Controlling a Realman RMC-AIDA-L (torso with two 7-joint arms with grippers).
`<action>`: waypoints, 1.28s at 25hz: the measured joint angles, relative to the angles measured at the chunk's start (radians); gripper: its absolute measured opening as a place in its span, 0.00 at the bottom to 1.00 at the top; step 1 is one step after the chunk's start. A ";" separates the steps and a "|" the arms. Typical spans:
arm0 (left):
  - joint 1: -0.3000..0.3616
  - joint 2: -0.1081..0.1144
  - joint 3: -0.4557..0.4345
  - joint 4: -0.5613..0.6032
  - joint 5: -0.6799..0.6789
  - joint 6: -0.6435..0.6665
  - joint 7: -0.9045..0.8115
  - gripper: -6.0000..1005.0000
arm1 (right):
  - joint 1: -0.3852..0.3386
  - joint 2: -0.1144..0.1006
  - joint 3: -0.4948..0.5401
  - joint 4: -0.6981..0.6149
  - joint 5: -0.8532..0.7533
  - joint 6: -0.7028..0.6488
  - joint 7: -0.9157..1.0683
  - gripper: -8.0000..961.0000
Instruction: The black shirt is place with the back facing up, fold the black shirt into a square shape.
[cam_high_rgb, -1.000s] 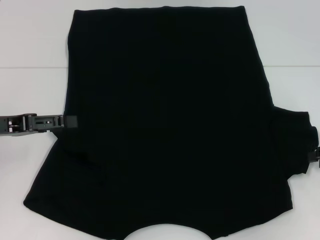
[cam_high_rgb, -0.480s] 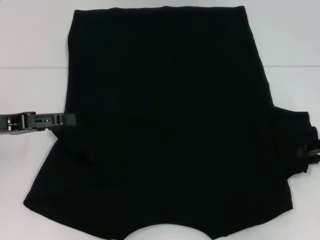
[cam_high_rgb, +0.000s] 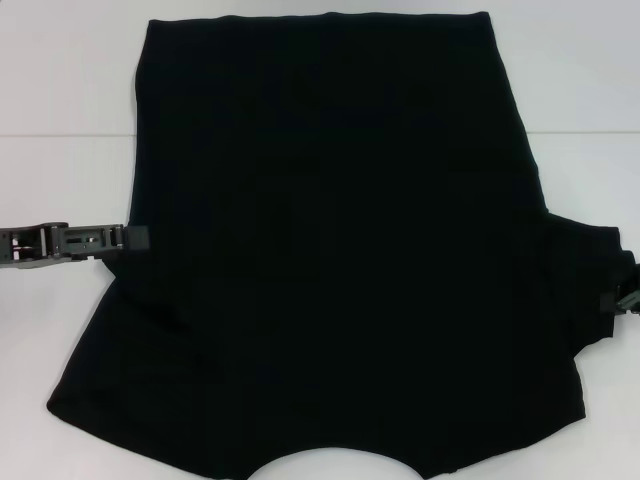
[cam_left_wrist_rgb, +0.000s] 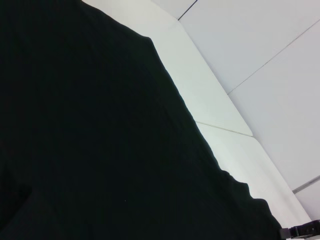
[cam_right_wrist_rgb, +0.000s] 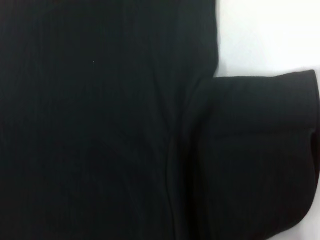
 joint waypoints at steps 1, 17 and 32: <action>0.000 0.000 0.000 0.000 0.000 0.000 0.000 0.90 | -0.001 0.000 0.000 0.000 0.000 -0.001 0.000 0.18; 0.001 -0.002 -0.002 0.000 -0.001 0.002 -0.001 0.90 | -0.044 -0.020 0.081 -0.109 0.006 0.015 0.000 0.03; 0.008 -0.001 -0.003 0.000 -0.039 0.007 -0.004 0.90 | 0.079 0.018 -0.058 -0.129 0.040 -0.023 -0.038 0.03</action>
